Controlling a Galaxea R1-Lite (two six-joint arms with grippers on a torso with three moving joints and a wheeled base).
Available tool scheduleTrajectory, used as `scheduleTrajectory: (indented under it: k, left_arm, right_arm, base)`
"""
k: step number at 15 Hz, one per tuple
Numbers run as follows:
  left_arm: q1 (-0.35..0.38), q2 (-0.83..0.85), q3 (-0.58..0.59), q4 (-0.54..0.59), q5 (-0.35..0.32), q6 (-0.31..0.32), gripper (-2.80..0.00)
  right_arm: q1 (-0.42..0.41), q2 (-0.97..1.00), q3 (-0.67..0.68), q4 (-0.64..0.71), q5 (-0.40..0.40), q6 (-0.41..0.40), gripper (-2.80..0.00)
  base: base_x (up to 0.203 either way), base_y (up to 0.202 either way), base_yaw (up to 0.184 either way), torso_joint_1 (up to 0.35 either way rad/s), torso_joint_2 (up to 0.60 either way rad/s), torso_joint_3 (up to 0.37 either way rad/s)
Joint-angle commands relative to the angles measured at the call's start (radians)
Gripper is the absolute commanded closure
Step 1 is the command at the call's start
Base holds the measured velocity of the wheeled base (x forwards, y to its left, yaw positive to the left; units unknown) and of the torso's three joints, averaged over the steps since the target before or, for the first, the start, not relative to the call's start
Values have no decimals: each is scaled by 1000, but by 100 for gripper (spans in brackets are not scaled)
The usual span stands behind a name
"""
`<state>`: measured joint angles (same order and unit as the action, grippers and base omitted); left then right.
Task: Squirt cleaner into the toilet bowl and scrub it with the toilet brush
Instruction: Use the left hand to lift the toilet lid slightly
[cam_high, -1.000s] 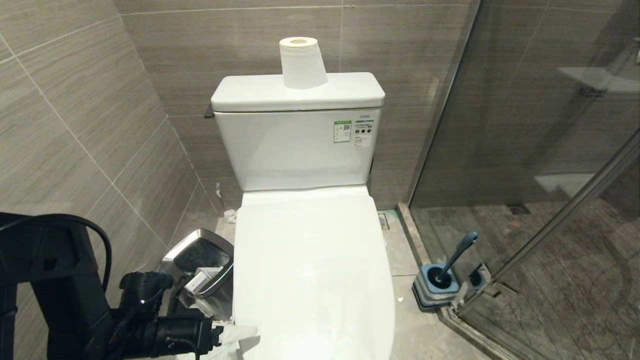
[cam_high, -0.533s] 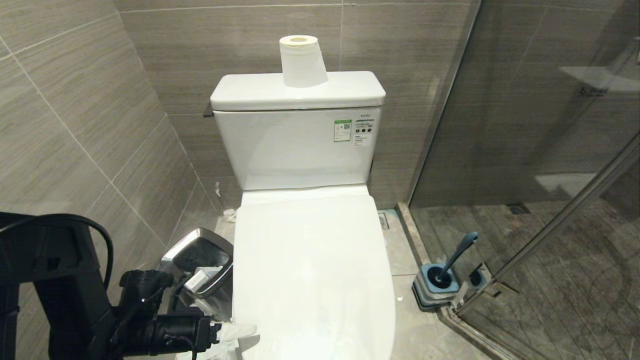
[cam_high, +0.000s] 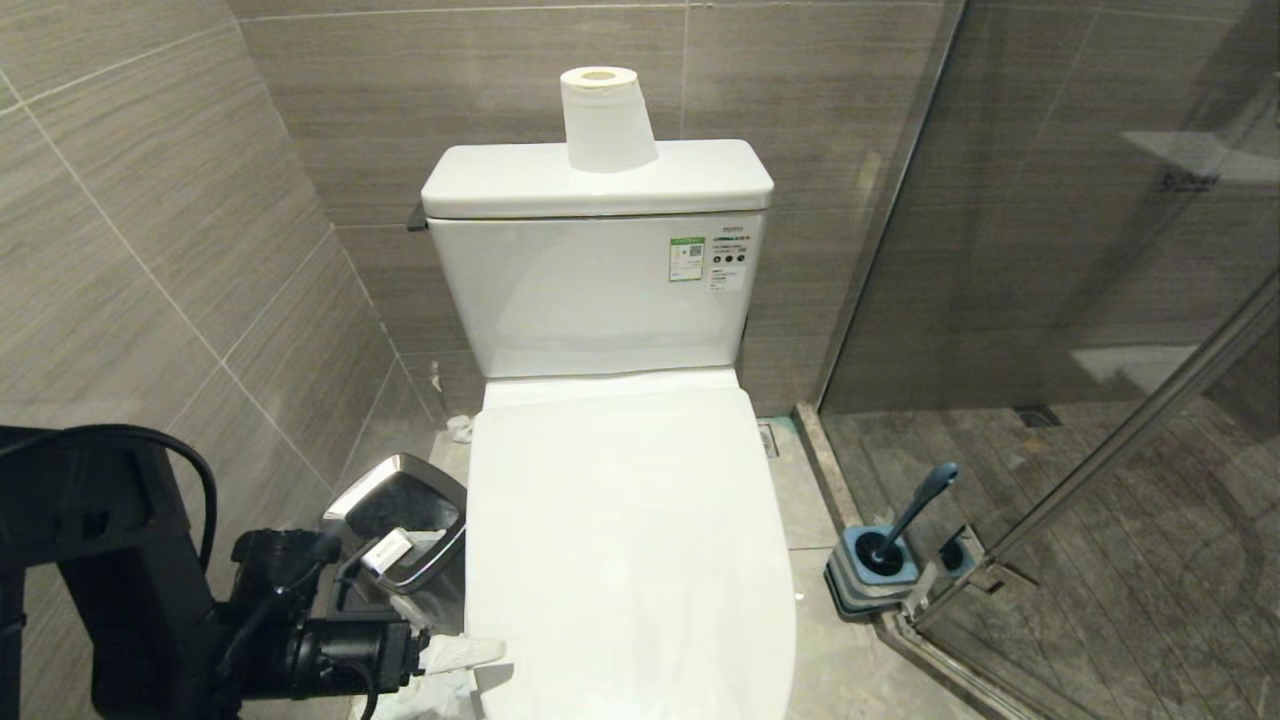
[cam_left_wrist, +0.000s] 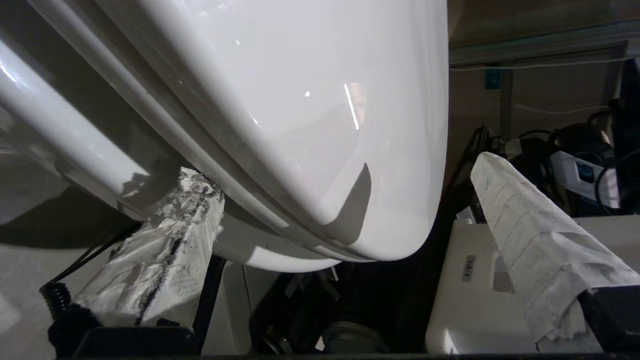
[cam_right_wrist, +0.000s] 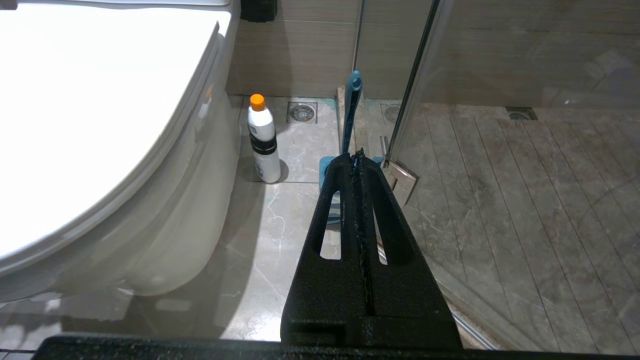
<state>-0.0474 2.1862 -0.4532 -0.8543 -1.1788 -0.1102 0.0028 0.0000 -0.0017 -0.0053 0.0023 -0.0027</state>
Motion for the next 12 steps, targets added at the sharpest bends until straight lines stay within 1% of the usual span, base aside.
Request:
scheduleTrajectory:
  k: [1, 7, 10, 11, 12]
  left_arm:
    - [4, -33, 0, -15, -29, -11, -280]
    - [11, -107, 19, -11, -39, -38, -280]
    - [-2, -136, 51, -14, -42, -37, -280]
    - [-3, -147, 55, -12, -60, -38, -280]
    - [-2, -158, 61, -11, -92, -39, -280]
  right_arm:
    - [0, 2, 0, -1, 1, 0, 0]
    - [0, 2, 0, 0, 1, 0, 0]
    - [0, 2, 0, -1, -1, 0, 0]
    - [0, 2, 0, -1, 1, 0, 0]
    - [0, 2, 0, -1, 1, 0, 0]
  base:
    - [0, 0, 0, 0, 0, 0]
    - [0, 0, 0, 0, 0, 0]
    - [0, 0, 0, 0, 0, 0]
    - [0, 0, 0, 0, 0, 0]
    - [0, 0, 0, 0, 0, 0]
